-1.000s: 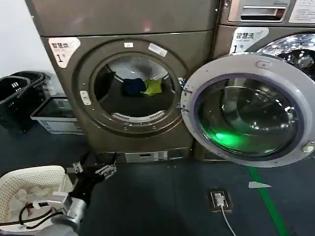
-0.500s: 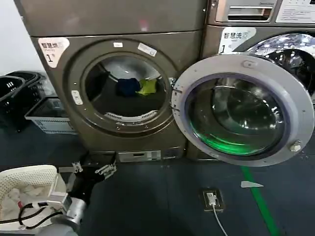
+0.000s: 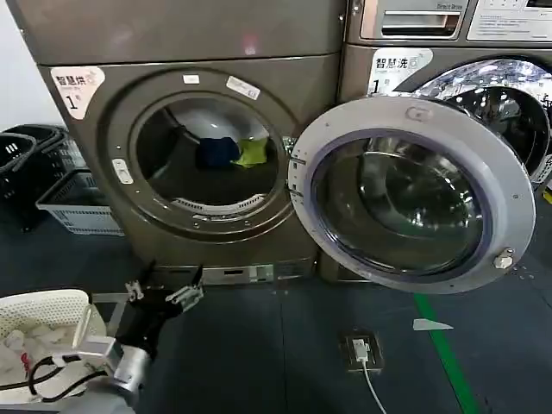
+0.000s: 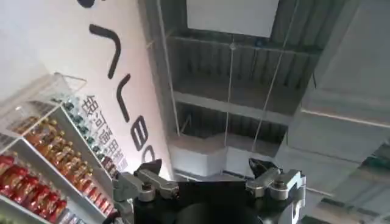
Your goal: Grasp the clothes from the dryer.
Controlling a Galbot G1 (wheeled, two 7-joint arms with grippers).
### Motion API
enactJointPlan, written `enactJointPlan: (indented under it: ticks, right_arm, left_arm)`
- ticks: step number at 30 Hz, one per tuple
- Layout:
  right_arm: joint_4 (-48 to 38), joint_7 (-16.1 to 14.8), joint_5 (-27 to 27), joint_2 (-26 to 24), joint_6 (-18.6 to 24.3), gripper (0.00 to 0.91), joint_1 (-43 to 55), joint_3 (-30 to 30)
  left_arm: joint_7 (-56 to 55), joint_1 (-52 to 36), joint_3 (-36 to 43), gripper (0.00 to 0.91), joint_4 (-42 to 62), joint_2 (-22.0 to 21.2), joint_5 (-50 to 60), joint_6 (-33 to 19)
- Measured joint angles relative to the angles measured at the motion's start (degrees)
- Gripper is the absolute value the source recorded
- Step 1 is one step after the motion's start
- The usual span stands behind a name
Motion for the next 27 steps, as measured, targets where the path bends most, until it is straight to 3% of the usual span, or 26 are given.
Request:
enactJointPlan:
  ticks: [27]
  right_arm:
    - [-0.13,-0.97,2.96,0.34,0.70,0.907,-0.65,1.06]
  left_arm:
    - [-0.01,0.29,0.08,0.907,-1.27,0.57,-0.31,0.19]
